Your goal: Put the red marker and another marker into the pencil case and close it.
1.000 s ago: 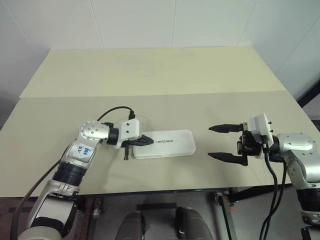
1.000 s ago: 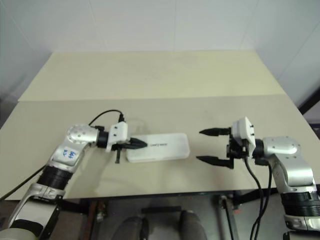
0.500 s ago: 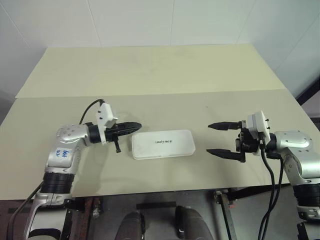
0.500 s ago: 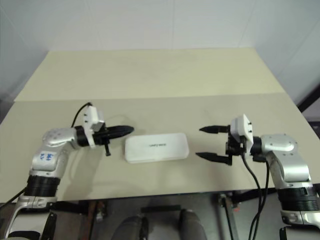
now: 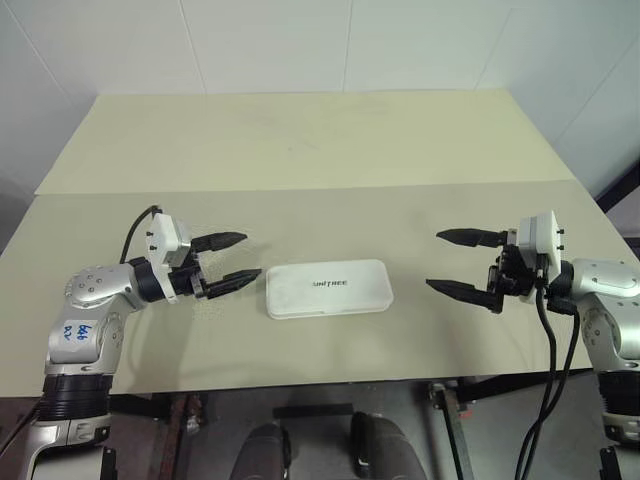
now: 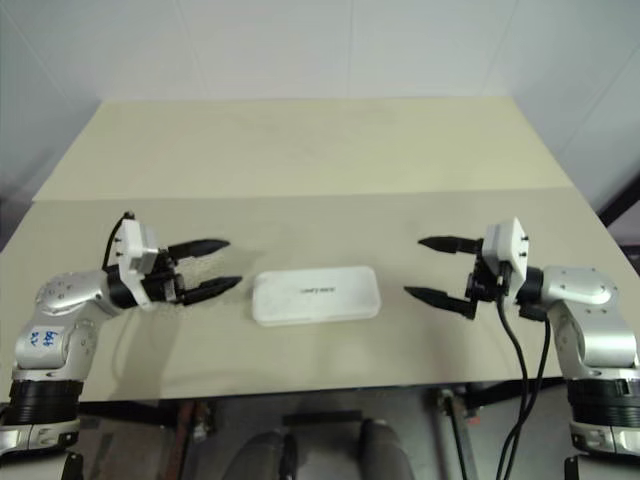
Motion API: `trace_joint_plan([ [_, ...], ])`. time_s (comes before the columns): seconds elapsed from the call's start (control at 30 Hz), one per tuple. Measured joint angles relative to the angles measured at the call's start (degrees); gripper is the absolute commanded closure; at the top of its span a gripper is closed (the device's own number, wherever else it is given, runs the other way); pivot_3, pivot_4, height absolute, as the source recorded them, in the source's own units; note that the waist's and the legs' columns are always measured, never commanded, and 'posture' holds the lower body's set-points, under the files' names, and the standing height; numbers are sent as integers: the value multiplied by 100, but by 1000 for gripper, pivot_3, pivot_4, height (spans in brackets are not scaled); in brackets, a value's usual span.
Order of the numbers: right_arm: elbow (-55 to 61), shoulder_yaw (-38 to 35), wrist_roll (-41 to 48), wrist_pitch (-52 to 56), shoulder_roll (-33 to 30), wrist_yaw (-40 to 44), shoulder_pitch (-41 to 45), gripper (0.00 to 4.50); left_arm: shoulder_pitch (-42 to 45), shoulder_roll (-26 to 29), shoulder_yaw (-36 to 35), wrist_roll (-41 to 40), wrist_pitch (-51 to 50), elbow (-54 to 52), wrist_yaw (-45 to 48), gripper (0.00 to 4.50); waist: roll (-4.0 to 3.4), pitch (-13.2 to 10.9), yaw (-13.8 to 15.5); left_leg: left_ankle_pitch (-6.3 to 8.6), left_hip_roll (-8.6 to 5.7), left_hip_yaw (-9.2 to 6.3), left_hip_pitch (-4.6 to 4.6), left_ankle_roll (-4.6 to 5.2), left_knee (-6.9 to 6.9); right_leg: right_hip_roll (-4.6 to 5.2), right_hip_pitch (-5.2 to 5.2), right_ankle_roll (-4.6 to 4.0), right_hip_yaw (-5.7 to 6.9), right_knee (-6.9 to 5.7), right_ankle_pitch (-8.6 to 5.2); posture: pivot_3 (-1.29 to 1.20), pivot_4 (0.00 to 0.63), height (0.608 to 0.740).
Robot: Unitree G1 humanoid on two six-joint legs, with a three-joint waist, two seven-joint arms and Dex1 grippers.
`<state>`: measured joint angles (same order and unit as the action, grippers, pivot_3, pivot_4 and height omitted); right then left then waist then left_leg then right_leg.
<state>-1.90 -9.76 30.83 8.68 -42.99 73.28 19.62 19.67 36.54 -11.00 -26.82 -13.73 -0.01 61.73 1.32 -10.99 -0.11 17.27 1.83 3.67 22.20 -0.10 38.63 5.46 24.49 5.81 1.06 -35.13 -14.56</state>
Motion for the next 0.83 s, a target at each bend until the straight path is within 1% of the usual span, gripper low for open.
trace_joint_plan([
  [0.27, 11, -11, 59, -84, 2, 46, -49, 0, 59, 0, 10, -28, 60, 91, -45, 13, 0, 0, -3, -1, -5, 8, -1, 0, -23, -5, 1, 1, 3, 17, 0, 0, 150, 740],
  [0.37, -137, -172, 66, -131, 2, 42, -46, 0, 133, -4, 21, -3, 82, 92, -111, 13, 0, 0, -1, -1, -4, 11, -1, -1, -24, -4, 1, 1, 3, 20, 0, 0, 150, 740],
  [0.57, -779, -284, -69, -489, -186, 165, -26, 0, 282, 29, 23, 6, 247, 305, -7, 13, 0, 0, 0, -1, -10, 24, 0, -1, -29, -7, 0, 1, 6, 26, 0, 0, 150, 740],
  [0.7, -1377, -327, -256, -849, -281, 287, 12, 0, 221, 181, 24, 16, 249, 306, 61, 13, 0, 0, -7, -1, -9, 26, -1, -2, -36, -10, 1, 1, 6, 31, 0, 0, 150, 740],
  [0.83, -1662, -419, -309, -1011, -337, 396, 24, 0, 118, 264, 23, 12, 244, 293, 98, 13, 0, 0, -19, -3, -7, 27, -4, -4, -39, -13, 2, 1, 3, 31, 0, 0, 150, 740],
])
